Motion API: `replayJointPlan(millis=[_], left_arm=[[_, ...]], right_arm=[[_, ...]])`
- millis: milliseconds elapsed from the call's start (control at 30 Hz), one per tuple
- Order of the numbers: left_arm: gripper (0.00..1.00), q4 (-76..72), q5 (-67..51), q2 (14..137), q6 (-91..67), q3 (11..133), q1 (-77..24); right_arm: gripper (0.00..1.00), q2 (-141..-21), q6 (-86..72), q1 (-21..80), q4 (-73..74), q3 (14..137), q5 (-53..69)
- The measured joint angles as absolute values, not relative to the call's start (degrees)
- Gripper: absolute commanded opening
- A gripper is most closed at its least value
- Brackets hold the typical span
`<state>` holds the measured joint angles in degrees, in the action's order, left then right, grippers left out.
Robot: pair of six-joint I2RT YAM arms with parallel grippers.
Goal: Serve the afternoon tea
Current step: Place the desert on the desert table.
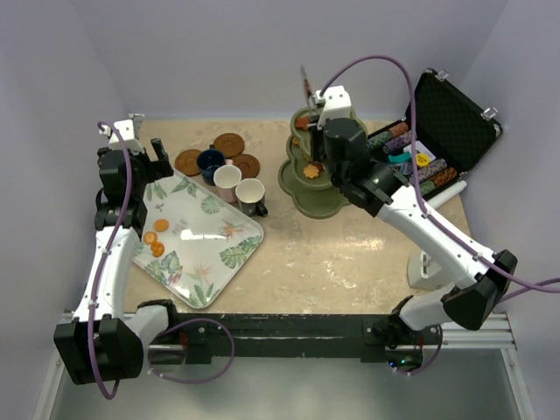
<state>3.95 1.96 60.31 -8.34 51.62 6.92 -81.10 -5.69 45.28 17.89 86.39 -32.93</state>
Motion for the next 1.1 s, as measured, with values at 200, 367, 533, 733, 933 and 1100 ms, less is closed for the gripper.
replayJointPlan(millis=[200,367,533,733,933,1100], left_arm=[[0.99,3.9,2.0,60.3,-8.3,51.6,6.9],[0.99,3.9,2.0,60.3,-8.3,51.6,6.9],[0.99,3.9,1.9,60.3,-8.3,51.6,6.9],[0.99,3.9,1.9,60.3,-8.3,51.6,6.9],[0.99,3.9,1.9,60.3,-8.3,51.6,6.9],[0.99,3.9,1.9,60.3,-8.3,51.6,6.9]], right_arm=[[0.19,-80.9,-4.9,38.0,19.2,86.5,-33.2],[0.19,-80.5,-4.8,35.0,19.4,86.5,-31.7],[0.2,-79.8,-4.9,32.8,19.3,86.5,-30.3],[0.21,-79.6,-5.1,31.0,19.3,84.6,-28.8],[0.23,-79.6,-5.3,30.7,19.6,83.0,-27.0],[0.26,-79.5,-5.6,30.7,19.8,82.0,-25.8]])
